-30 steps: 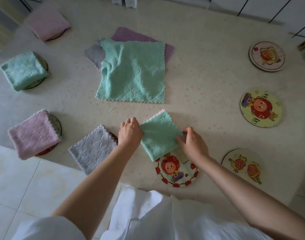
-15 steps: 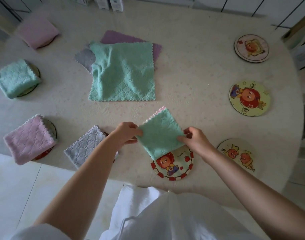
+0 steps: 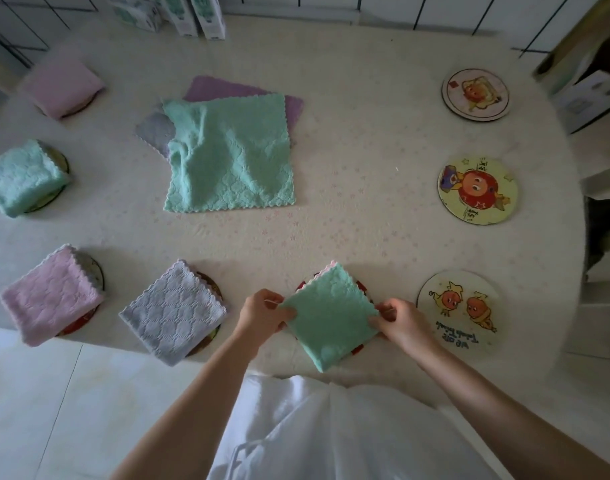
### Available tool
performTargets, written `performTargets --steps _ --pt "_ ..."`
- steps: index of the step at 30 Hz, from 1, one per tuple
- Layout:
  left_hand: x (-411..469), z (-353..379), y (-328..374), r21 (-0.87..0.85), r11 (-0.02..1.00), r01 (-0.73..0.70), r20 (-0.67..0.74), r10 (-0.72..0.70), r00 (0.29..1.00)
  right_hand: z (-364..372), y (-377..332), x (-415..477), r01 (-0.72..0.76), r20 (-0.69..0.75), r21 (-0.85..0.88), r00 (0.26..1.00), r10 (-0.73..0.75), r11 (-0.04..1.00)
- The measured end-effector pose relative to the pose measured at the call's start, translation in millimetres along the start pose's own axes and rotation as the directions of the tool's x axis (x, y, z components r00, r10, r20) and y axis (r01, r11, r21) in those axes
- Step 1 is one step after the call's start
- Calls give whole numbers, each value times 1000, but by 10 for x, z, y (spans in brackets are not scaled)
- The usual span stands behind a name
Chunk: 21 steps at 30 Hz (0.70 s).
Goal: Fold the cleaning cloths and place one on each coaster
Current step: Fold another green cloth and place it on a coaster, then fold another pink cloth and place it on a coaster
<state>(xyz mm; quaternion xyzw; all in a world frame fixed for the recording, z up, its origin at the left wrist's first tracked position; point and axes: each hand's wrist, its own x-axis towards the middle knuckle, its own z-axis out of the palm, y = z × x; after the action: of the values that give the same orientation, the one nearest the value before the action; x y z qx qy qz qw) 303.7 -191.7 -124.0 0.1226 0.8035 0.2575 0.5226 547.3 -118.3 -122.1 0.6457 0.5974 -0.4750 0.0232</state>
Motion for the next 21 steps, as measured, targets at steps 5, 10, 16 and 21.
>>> performTargets --steps 5,10,16,21 --pt "50 -112 23 341 925 -167 -101 212 972 -75 -14 49 56 -55 -177 996 -67 983" --pt "254 -355 269 517 812 -271 -116 380 918 -334 -374 266 240 -88 -220 960 -264 946" --pt "647 -590 750 698 604 -384 -90 607 790 -260 -1245 766 431 -25 -339 884 -466 836" --pt "997 -721 1017 804 335 -491 80 757 648 76 -1826 1199 586 125 -485 781 -612 649"
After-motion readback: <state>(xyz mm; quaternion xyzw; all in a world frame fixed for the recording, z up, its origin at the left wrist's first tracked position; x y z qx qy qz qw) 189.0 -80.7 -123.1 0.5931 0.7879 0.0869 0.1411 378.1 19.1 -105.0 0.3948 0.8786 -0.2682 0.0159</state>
